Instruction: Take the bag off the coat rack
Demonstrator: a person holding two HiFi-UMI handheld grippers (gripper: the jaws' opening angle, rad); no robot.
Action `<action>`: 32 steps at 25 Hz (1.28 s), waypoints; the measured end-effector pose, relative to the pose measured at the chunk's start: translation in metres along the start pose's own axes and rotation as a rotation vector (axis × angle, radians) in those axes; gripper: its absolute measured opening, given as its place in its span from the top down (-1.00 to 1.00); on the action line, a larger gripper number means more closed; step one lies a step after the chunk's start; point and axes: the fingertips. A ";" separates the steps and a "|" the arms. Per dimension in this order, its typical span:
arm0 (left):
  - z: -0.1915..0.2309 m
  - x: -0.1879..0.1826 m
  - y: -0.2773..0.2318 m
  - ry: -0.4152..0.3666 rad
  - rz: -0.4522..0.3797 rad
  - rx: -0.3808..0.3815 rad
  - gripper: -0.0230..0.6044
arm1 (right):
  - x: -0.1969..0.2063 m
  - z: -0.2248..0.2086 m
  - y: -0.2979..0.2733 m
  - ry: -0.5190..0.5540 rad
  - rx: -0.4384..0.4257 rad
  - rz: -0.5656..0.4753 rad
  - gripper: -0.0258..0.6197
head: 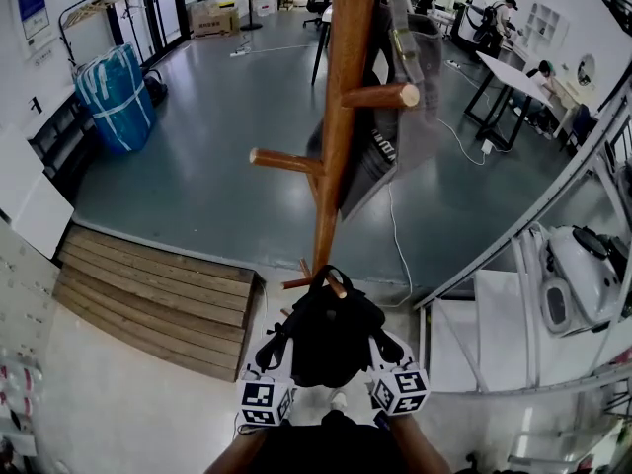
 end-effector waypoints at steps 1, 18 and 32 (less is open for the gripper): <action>-0.001 -0.003 0.002 -0.001 -0.005 0.006 0.67 | -0.002 0.001 0.003 0.000 0.002 -0.005 0.72; -0.030 -0.027 0.043 0.012 -0.053 0.109 0.67 | -0.022 0.023 0.063 -0.014 0.060 -0.066 0.72; -0.044 -0.016 0.085 0.015 -0.023 0.173 0.67 | -0.005 0.043 0.112 -0.044 0.090 -0.058 0.72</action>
Point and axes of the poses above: the fingertips, and each gripper's own axes: y backward along the fingers, z to its left, x out of its underside, and after that the axes turned 14 degrees about -z, right-handed
